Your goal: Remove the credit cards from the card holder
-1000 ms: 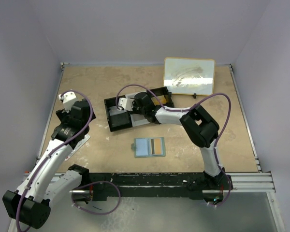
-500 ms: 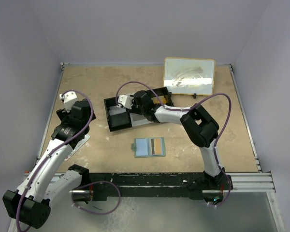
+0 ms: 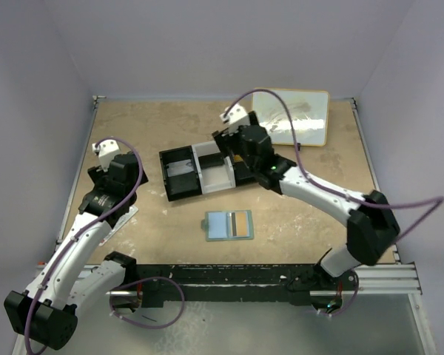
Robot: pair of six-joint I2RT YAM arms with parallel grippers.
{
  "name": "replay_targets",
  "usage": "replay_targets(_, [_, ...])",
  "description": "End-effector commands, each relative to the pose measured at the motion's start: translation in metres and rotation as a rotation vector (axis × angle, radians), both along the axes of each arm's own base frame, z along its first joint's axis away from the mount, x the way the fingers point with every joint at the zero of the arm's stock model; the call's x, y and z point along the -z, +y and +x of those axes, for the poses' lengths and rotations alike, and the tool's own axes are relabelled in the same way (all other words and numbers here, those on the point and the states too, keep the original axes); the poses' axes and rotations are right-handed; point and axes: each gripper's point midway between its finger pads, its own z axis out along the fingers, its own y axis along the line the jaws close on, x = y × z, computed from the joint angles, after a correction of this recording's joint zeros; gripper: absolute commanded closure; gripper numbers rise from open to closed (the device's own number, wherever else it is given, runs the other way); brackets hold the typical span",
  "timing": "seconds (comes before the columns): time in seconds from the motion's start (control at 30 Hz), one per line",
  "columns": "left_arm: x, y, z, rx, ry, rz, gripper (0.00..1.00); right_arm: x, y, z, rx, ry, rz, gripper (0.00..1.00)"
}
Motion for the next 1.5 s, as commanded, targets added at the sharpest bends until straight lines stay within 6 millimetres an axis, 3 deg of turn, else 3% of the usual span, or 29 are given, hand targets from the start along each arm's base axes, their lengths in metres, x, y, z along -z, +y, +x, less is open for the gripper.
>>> replay_targets(0.0, [-0.007,-0.005,0.007,0.034,-0.033,-0.013,0.18,-0.017,-0.052,-0.023,0.251,0.099,0.312,0.02])
replay_targets(0.3, [0.001,-0.028,0.014,0.157,-0.008,-0.063,0.18,0.068,-0.057,-0.150,0.122,0.575,0.676,0.00])
replay_targets(0.4, [0.005,-0.043,0.016,0.236,0.009,-0.094,0.19,0.085,-0.052,-0.189,0.071,0.729,0.821,0.02])
replay_targets(0.5, [0.013,-0.088,0.019,0.466,0.029,-0.207,0.23,0.105,-0.049,-0.221,0.046,0.889,0.917,0.12])
replay_targets(0.6, [0.015,-0.136,0.013,0.672,0.045,-0.346,0.29,0.123,-0.049,-0.243,0.038,0.986,0.957,0.14])
replay_targets(0.67, [0.016,-0.153,0.007,0.723,0.048,-0.347,0.29,0.136,-0.051,-0.253,0.048,1.028,0.958,0.14])
replay_targets(0.77, [0.015,-0.195,-0.011,0.830,0.049,-0.336,0.28,0.156,-0.057,-0.263,0.096,1.083,0.938,0.16])
replay_targets(1.0, [0.056,-0.259,-0.031,0.928,0.180,-0.284,0.29,0.170,-0.064,-0.260,0.174,1.083,0.888,0.19])
replay_targets(1.17, [0.074,-0.290,-0.034,0.975,0.244,-0.196,0.29,0.173,-0.060,-0.264,0.157,1.115,0.892,0.23])
replay_targets(1.27, [0.085,-0.304,-0.033,1.013,0.284,-0.158,0.29,0.186,-0.065,-0.267,0.188,1.124,0.895,0.24])
replay_targets(1.47, [0.117,-0.316,-0.034,1.050,0.373,-0.099,0.29,0.201,-0.074,-0.275,0.241,1.146,0.905,0.25])
